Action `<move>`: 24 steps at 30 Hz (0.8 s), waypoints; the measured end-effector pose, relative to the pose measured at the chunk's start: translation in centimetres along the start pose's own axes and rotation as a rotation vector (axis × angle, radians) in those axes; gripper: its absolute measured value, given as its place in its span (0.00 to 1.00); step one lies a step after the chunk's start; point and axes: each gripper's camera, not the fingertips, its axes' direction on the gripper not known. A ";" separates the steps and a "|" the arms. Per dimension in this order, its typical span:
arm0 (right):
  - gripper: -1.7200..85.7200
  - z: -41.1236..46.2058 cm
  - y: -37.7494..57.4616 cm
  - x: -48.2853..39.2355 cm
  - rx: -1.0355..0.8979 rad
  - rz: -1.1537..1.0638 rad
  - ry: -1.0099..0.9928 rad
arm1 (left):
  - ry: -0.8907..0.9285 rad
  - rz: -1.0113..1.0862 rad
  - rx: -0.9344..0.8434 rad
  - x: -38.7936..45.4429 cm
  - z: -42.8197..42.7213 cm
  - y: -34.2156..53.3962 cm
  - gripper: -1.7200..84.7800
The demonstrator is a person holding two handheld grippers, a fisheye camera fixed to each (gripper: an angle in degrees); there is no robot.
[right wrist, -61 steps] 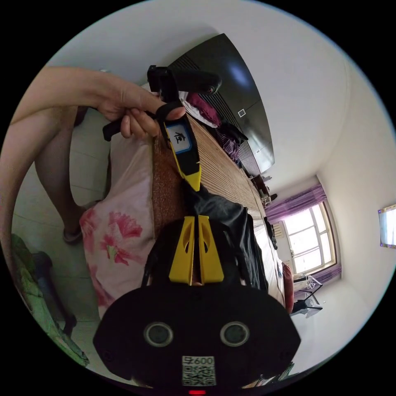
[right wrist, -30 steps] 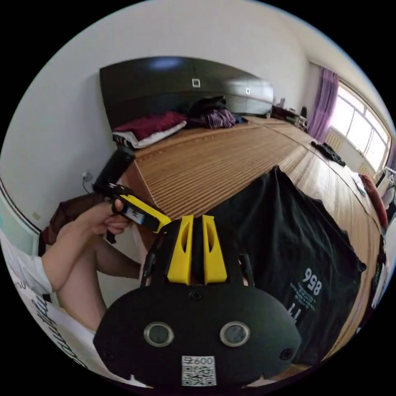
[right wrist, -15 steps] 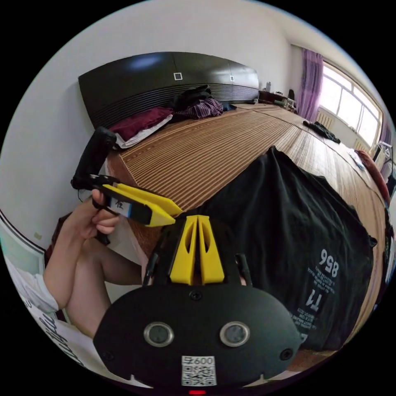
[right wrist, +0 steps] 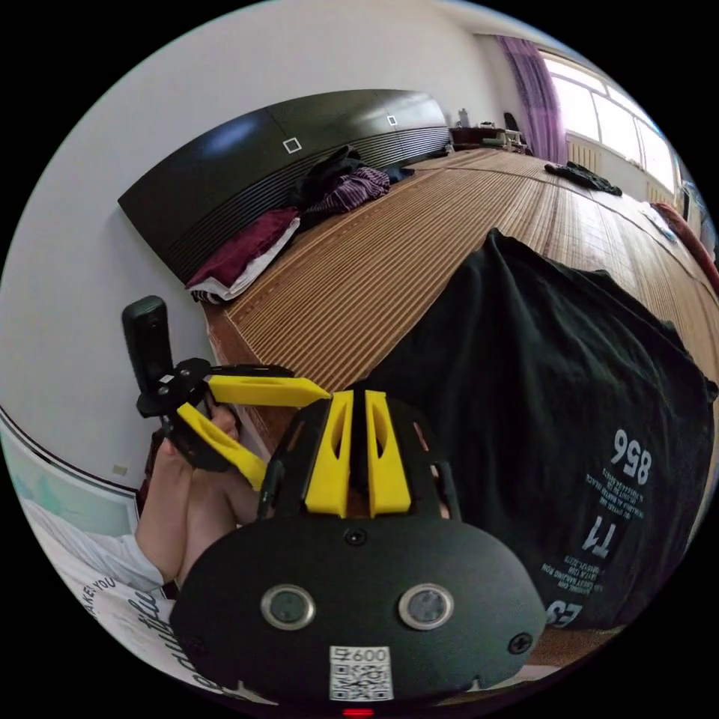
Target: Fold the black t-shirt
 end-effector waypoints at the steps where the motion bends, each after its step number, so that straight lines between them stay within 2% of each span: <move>1: 0.01 0.0 -0.4 -0.9 0.002 -0.006 0.009 | -0.008 0.023 -0.029 0.8 0.9 0.1 0.23; 4: 0.01 -0.1 -1.1 -2.8 0.003 -0.025 0.031 | -0.025 0.027 -0.071 1.5 2.6 0.7 0.23; 10: 0.02 -2.4 -1.8 -5.1 0.056 -0.004 -0.018 | -0.012 -0.012 0.014 0.5 1.5 2.8 0.23; 15: 0.09 -3.3 -2.4 -5.7 0.044 0.097 -0.110 | 0.008 0.013 0.005 0.5 2.8 3.5 0.23; 17: 0.09 -2.9 -2.8 -6.6 0.033 0.093 -0.068 | -0.025 0.035 -0.055 0.8 4.0 3.7 0.23; 24: 0.03 -1.3 -2.9 -8.5 -0.019 0.063 0.019 | -0.054 0.059 -0.059 0.0 4.0 5.1 0.24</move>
